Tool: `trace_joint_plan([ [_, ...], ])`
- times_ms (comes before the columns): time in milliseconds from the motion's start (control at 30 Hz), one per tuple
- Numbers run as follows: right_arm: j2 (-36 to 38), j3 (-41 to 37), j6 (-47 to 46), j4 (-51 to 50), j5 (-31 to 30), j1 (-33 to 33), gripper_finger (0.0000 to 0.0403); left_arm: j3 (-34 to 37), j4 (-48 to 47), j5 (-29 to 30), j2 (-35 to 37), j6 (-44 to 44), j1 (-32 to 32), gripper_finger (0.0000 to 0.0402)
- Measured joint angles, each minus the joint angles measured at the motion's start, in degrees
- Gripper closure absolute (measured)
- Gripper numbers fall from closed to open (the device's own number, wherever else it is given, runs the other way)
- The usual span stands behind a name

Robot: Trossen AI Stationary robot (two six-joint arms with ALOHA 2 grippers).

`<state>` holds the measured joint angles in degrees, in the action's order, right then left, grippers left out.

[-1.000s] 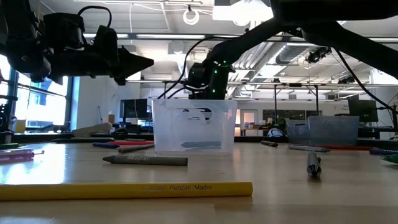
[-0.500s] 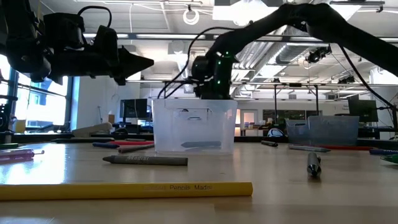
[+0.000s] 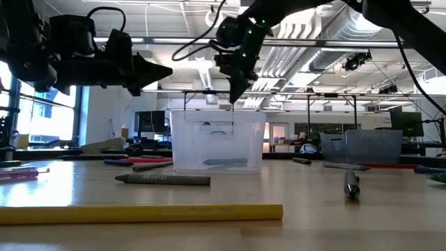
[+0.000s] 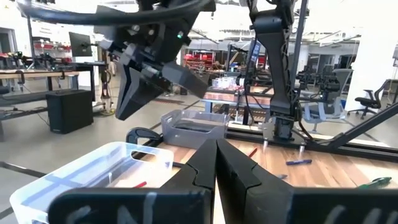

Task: Sort crayons/erasers/pens/pencils in bins
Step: Put the top right gray crayon into the transparent black bin

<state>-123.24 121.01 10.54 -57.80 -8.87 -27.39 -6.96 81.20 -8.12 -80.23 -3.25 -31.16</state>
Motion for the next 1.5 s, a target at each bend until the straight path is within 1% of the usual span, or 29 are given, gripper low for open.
trace_joint_plan([
  [133,-0.07,-0.01,0.45,4.52,0.09,1.62,0.0402,0.00,-0.38,0.00,0.00,0.02,0.00,0.0402],
  [233,0.40,-2.83,0.59,11.72,0.10,2.34,0.0402,0.01,-0.42,0.00,0.00,0.02,-0.01,0.0401],
  [367,3.41,-12.95,-0.93,23.90,0.87,2.42,0.0403,0.02,-0.74,-0.03,0.00,0.09,0.00,0.0402],
  [500,7.83,-27.37,-4.57,37.42,0.96,2.62,0.0403,0.02,-0.93,-0.02,0.00,0.46,0.00,0.0401],
  [633,15.70,-42.32,-9.54,50.09,0.83,3.13,0.0403,0.02,-0.92,0.00,0.00,0.46,0.00,0.0402],
  [800,27.76,-59.62,-16.58,60.61,-1.52,4.83,0.0403,0.04,-0.91,0.00,0.00,0.46,0.00,0.0401],
  [933,38.74,-70.28,-20.70,69.19,-6.54,6.46,0.0403,0.04,-0.89,0.02,0.00,0.42,-0.02,0.0401],
  [1100,50.76,-82.19,-20.73,81.45,-12.85,8.59,0.0403,0.04,-0.87,0.00,0.00,0.30,0.00,0.0402],
  [1167,54.82,-85.91,-20.76,83.73,-14.22,8.92,0.0403,0.04,-0.87,0.00,0.00,0.29,0.00,0.0402],
  [1267,59.97,-89.72,-21.61,84.48,-15.12,8.96,0.0403,0.04,-0.86,0.00,0.00,0.42,-0.01,0.0401],
  [1400,65.11,-91.73,-24.26,84.13,-15.05,9.22,0.0403,0.04,-0.82,0.00,0.00,0.44,0.00,0.0401],
  [1500,66.86,-91.95,-22.77,82.19,-14.99,10.65,0.0403,0.04,-0.82,0.00,0.00,0.30,0.00,0.0402],
])
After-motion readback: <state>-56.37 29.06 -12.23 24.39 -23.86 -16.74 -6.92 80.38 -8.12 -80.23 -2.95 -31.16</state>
